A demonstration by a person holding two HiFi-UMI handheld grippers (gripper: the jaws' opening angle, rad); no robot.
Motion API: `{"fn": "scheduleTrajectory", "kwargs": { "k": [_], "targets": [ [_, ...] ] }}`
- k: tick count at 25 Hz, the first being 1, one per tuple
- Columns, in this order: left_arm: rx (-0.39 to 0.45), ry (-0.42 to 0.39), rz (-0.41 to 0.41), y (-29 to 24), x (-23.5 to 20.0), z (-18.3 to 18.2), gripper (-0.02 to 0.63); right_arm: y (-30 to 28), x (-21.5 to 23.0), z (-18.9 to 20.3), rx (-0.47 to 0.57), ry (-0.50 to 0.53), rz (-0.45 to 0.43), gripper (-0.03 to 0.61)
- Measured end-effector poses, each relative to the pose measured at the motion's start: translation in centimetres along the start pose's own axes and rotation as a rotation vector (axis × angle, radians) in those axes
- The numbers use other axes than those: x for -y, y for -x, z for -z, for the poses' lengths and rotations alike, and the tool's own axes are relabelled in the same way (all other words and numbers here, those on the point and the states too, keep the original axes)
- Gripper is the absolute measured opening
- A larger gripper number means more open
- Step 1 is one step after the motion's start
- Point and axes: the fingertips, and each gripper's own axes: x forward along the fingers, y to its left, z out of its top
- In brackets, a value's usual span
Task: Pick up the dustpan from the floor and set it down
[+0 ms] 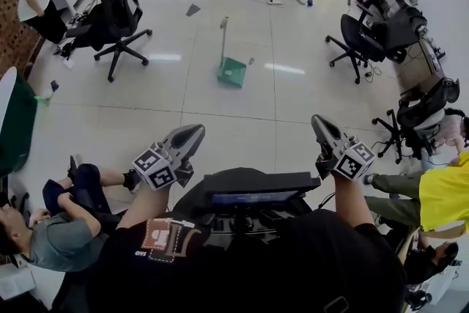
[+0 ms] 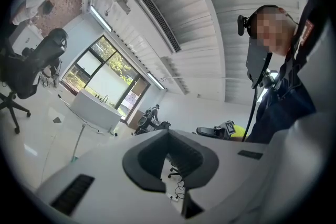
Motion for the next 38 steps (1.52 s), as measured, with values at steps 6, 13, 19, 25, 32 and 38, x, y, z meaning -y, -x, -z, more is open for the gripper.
{"fn": "scheduleTrajectory", "kwargs": {
  "k": [6, 13, 19, 25, 32, 38],
  "targets": [
    [-0.029, 0.027, -0.025, -4.3, -9.8, -5.2, 0.023, -12.1, 4.9, -3.0, -0.035, -0.001, -0.008, 0.009],
    [-0.014, -0.033, -0.126, -16.8, -17.3, -8.8, 0.023, -20.9, 18.4, -6.1, -0.041, 0.020, -0.121, 0.009],
    [0.004, -0.035, -0.210, -35.1, -19.7, -10.2, 0.023, -23.5, 34.5, -12.4, -0.066, 0.031, -0.235, 0.009],
    [-0.070, -0.043, -0.188, -49.1, -23.4, -10.1, 0.023, -25.8, 47.3, -16.3, -0.032, -0.011, -0.230, 0.009],
    [-0.090, 0.009, -0.133, -56.0, -34.7, -10.9, 0.023, -33.2, 55.7, -16.5, -0.057, -0.030, -0.140, 0.009],
    [-0.099, 0.063, -0.068, -59.8, -51.1, -13.6, 0.023, -46.4, 60.8, -18.4, -0.069, 0.034, -0.056, 0.009]
  ]
}}
